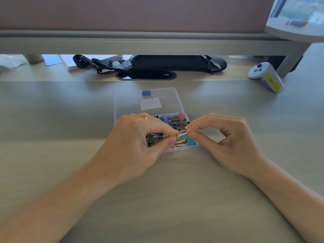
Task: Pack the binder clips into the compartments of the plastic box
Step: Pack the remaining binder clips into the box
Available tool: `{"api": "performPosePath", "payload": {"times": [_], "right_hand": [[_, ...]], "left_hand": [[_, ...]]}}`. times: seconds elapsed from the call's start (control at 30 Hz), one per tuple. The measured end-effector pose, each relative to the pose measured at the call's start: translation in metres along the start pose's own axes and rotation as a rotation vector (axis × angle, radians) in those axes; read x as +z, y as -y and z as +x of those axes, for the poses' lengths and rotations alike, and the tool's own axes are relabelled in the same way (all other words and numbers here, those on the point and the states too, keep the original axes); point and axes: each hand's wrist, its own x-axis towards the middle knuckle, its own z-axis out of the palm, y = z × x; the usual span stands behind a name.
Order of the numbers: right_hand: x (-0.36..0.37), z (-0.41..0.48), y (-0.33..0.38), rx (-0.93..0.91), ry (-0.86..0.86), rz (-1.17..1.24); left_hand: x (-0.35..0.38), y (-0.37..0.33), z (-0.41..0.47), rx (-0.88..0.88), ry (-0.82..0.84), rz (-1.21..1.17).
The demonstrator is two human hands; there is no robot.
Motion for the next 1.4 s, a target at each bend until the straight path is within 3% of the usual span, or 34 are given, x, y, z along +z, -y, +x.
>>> {"api": "performPosePath", "payload": {"times": [0.6, 1.03, 1.4], "right_hand": [[-0.003, -0.001, 0.006, 0.004, -0.023, -0.101], [-0.003, -0.002, 0.007, -0.097, 0.013, -0.176], [-0.004, -0.001, 0.01, -0.084, 0.099, -0.182]], "left_hand": [[0.005, 0.008, -0.002, 0.133, 0.045, 0.215], [0.003, 0.01, -0.001, 0.221, 0.072, 0.306], [-0.004, 0.007, 0.0, 0.111, -0.003, 0.225]]}}
